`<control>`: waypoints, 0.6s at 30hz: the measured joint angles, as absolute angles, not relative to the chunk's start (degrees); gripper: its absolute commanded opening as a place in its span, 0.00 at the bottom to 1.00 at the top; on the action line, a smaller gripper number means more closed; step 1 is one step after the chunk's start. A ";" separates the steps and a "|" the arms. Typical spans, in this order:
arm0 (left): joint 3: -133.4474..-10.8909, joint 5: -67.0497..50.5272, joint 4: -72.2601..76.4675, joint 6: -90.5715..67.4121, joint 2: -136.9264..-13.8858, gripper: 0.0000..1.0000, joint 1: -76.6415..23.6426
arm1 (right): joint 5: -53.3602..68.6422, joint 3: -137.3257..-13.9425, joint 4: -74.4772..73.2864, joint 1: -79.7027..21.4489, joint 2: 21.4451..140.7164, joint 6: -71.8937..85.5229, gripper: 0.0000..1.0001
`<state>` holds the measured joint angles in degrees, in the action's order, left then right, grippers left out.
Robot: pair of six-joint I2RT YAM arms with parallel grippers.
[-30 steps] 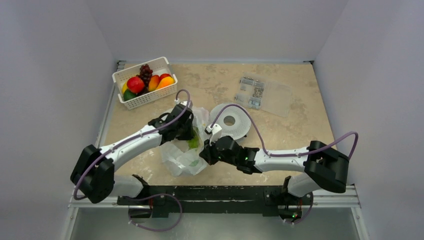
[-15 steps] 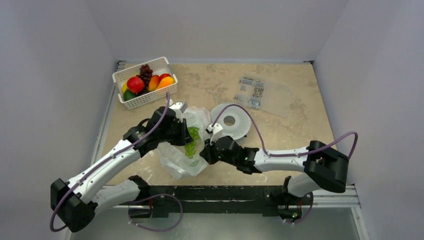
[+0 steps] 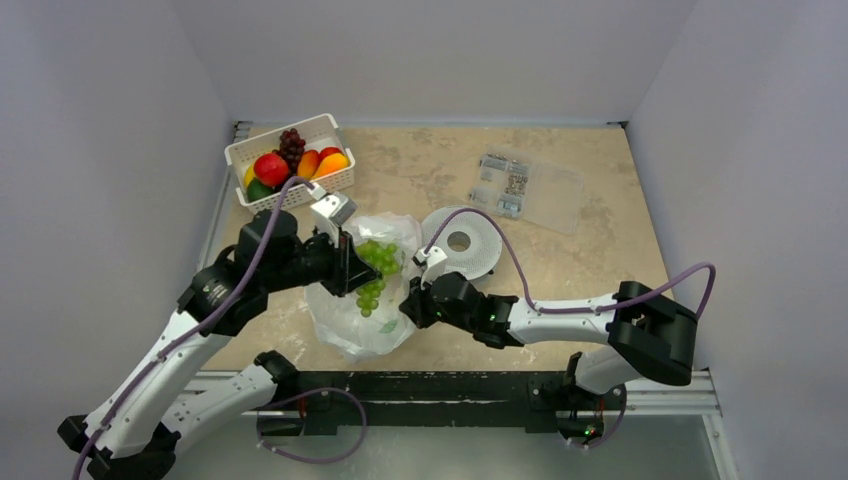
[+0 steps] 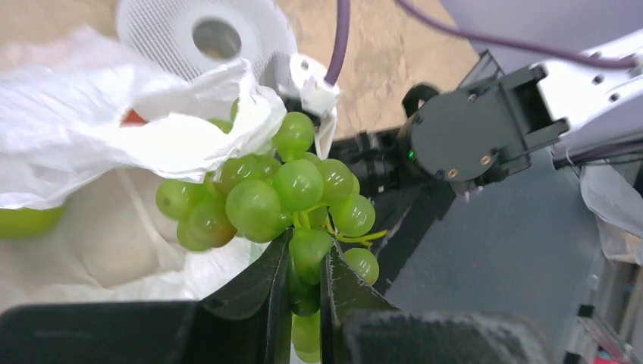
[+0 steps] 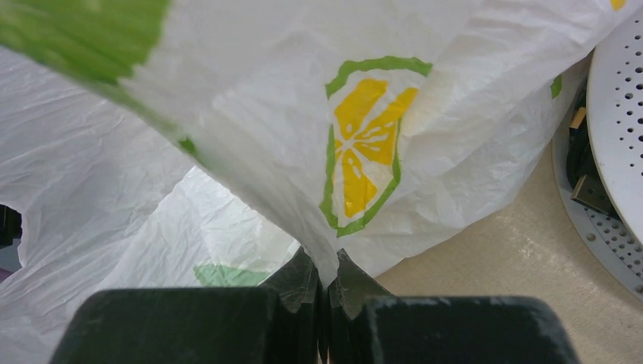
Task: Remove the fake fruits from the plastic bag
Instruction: Take out the fake fruit from the plastic bag.
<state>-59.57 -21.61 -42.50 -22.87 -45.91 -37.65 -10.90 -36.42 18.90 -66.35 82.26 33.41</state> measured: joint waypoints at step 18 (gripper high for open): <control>-81.69 0.67 -43.83 -23.05 -60.53 0.00 -23.75 | -10.96 -36.36 20.36 -66.35 82.24 33.21 0.00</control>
<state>-81.69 0.67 -43.83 -23.05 -60.53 -23.75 -10.96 -36.36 20.36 -66.35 82.24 33.21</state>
